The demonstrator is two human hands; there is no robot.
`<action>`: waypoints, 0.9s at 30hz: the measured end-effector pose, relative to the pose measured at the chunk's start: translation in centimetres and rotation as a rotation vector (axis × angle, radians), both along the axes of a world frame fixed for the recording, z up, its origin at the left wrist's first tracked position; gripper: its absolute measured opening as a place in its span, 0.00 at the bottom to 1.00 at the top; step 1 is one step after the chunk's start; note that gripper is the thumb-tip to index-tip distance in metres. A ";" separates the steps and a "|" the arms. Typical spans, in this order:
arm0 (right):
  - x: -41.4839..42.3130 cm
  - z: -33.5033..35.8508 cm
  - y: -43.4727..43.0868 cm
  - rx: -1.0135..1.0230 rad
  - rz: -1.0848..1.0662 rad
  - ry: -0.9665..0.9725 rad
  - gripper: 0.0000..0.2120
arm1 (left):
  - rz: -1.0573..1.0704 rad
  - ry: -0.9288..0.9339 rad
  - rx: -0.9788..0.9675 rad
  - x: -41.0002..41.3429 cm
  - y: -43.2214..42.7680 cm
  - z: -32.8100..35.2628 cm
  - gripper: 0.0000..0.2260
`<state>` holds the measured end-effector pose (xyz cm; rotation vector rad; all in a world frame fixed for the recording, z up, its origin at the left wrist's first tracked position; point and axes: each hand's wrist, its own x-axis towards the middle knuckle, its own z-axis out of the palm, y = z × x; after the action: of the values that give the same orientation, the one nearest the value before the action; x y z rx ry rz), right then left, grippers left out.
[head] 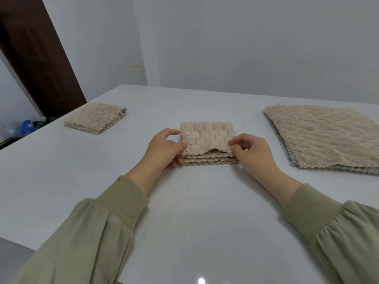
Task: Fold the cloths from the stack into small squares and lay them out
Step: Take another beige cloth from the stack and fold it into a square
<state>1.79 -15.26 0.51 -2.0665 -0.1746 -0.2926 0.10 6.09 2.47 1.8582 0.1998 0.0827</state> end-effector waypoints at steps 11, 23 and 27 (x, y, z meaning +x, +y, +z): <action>-0.2 0.0 -0.1 -0.219 -0.069 0.005 0.10 | -0.064 0.017 0.155 -0.1 0.2 0.0 0.21; -0.3 0.1 -0.1 -0.266 -0.058 -0.016 0.10 | -0.050 -0.489 0.833 -0.2 -0.7 -0.9 0.20; 0.1 -0.1 -0.3 -0.340 -0.045 -0.051 0.10 | -0.239 -0.764 0.996 -0.1 -1.5 -1.6 0.08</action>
<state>1.85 -15.58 0.40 -2.4035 -0.2213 -0.3637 0.01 4.62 0.89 2.6425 -0.7179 0.8306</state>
